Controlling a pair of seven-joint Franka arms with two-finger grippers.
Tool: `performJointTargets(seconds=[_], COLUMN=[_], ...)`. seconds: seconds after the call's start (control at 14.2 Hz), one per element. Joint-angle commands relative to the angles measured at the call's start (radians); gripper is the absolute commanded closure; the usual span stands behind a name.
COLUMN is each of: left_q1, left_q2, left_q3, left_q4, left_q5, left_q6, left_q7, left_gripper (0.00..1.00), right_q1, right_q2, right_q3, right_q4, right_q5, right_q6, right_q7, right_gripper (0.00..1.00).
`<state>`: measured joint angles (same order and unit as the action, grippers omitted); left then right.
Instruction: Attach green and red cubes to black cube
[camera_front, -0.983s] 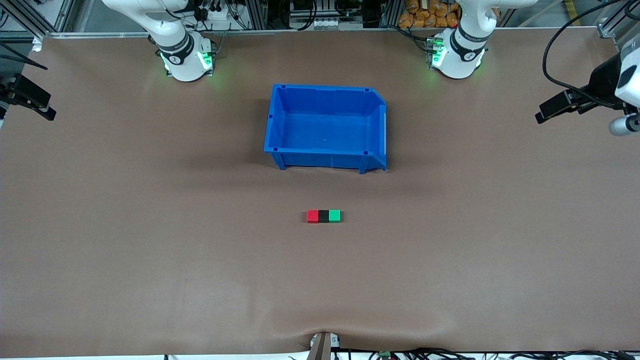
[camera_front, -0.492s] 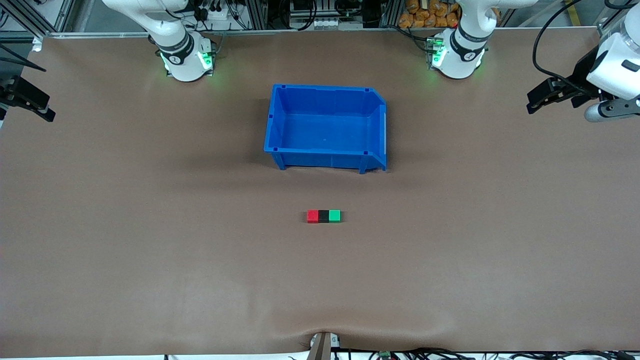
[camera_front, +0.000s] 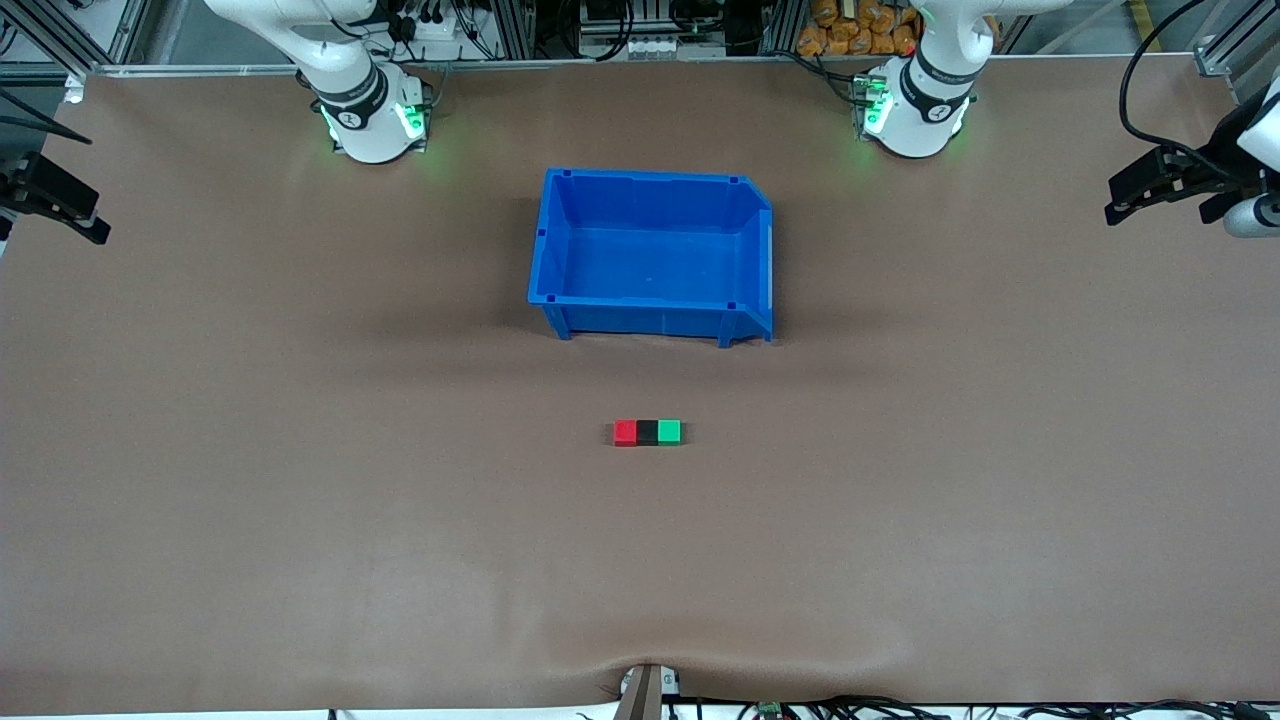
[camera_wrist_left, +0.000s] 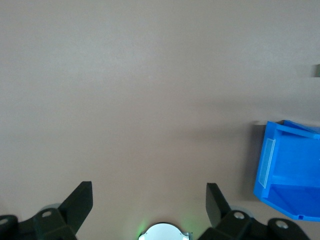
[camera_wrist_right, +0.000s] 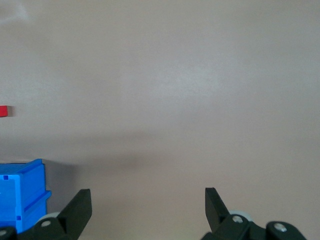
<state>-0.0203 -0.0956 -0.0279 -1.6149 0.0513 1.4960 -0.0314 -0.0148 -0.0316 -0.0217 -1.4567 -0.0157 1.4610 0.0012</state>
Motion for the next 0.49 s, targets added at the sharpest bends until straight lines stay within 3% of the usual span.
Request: performJointTargets(seconds=[0.0, 0.42], left_q1=[0.017, 0.005], left_q2=[0.024, 0.03], left_q3=[-0.004, -0.015], left_q4=[0.043, 0.049], left_q5=[0.002, 0.01], left_q6=[-0.003, -0.01], left_q7=[0.016, 0.01], left_gripper=[0.0, 0.0], right_q1=[-0.022, -0.022], right_q2=[0.015, 0.015], right_q3=[0.014, 0.013], right_q4=[0.03, 0.03], right_q5=[0.02, 0.02], right_q6=[-0.016, -0.016], right_q7=[0.005, 0.003], right_gripper=[0.0, 0.0])
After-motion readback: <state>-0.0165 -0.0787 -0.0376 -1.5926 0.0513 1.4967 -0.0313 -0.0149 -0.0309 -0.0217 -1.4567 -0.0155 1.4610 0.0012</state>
